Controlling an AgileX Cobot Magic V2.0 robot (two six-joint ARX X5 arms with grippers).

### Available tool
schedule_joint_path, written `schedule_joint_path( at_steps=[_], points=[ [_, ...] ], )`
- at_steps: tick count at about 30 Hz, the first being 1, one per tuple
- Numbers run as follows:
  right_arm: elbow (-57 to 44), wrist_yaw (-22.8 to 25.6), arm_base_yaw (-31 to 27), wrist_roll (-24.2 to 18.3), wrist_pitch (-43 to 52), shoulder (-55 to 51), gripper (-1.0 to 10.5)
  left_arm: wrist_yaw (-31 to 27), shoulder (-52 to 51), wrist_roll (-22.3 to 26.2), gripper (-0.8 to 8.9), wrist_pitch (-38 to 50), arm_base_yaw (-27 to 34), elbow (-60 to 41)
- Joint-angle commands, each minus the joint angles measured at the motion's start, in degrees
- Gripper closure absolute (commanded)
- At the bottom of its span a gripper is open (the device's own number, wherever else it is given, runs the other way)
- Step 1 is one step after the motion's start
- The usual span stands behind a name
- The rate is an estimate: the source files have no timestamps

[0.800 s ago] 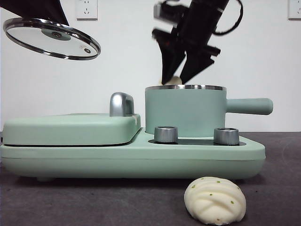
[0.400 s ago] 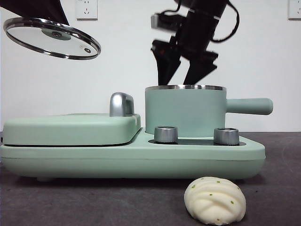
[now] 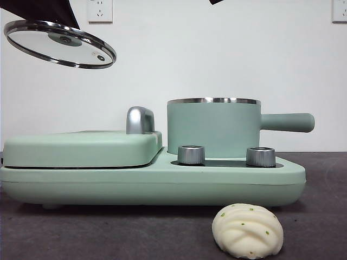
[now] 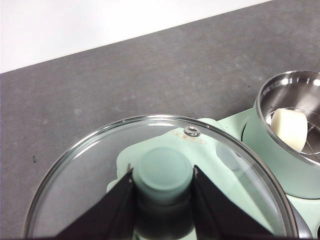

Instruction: Put the buns in a small steamer

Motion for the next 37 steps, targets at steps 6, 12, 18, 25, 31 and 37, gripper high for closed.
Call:
schedule_joint_path(
  at_steps=[6,12,18,25,31,37],
  points=[
    [-18.82,0.39,5.27,4.72,9.25,-14.05,5.7,0.09,-0.2,0.2,8.03,1.7,-0.2,1.05],
    [-29.88,0.61,9.46,4.72,9.18,-19.45,5.7,0.11,-0.2,0.17,8.03,1.68,-0.2,1.05],
    [-36.83,4.79,12.98,5.38,7.43,-18.64,5.7,0.11,-0.2,0.13,8.03,1.66,-0.22,1.05],
    [-39.67,4.9,13.84,8.17,6.12,-15.34,5.7,0.11,-0.2,-0.04,8.03,1.66,-0.22,1.05],
    [-39.67,4.46,13.94,8.13,5.73,-11.91,5.7,0.11,-0.2,-0.07,8.03,1.66,-0.22,1.05],
    [-39.69,4.74,14.99,8.17,5.68,-6.95,5.7,0.11,-0.2,-0.04,8.03,1.66,-0.22,1.05]
  ],
)
